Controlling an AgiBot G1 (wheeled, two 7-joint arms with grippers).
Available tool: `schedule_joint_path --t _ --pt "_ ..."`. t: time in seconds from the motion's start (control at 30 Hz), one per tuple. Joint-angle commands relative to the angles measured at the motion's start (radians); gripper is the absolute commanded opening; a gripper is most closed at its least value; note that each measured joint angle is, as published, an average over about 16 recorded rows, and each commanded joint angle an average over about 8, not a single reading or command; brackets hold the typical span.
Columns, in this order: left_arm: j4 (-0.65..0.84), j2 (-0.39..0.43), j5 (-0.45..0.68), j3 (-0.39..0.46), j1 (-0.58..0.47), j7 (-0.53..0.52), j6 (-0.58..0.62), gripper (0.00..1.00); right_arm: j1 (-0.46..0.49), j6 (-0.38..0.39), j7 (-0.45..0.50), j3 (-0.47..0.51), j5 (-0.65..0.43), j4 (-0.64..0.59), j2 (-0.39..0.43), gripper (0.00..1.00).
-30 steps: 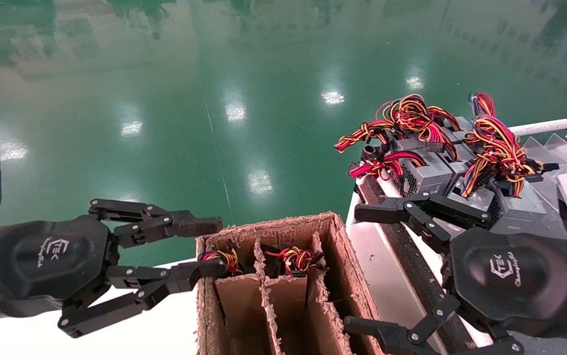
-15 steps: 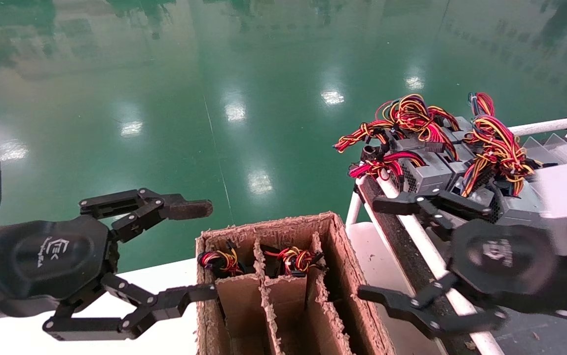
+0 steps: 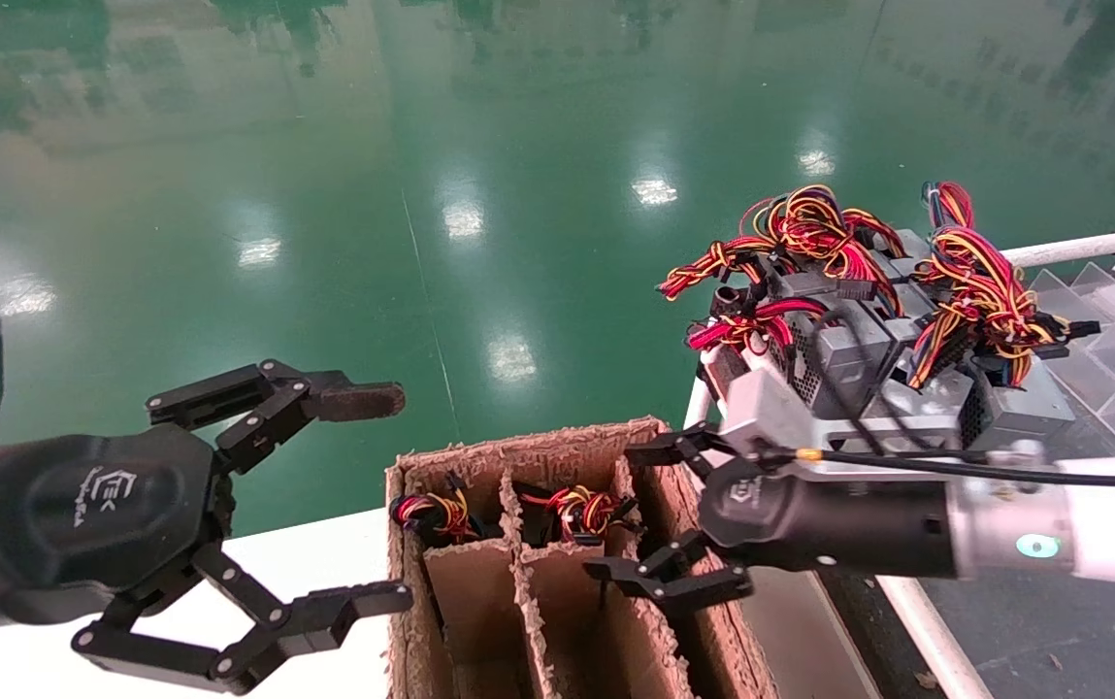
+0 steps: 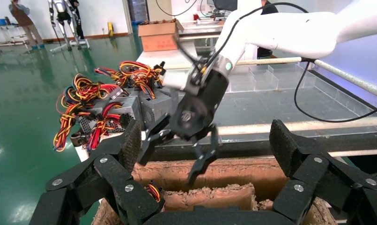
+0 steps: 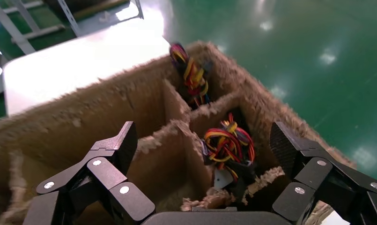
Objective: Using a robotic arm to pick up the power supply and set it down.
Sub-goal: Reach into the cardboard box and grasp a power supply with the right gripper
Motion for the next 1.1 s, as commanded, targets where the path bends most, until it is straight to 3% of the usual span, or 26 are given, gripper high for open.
schedule_joint_path --t 0.03,0.67,1.1 --pt "0.0 0.0 0.0 0.0 0.0 0.0 0.0 1.0 0.01 0.02 0.003 -0.016 -0.031 -0.018 -0.026 0.0" --pt "0.0 0.0 0.0 0.0 0.0 0.0 0.0 1.0 -0.024 0.117 0.03 -0.033 -0.08 -0.024 -0.068 0.0" --pt "0.0 0.0 0.0 0.0 0.0 0.0 0.0 1.0 -0.037 0.135 0.022 -0.04 -0.092 -0.039 -0.084 0.0"
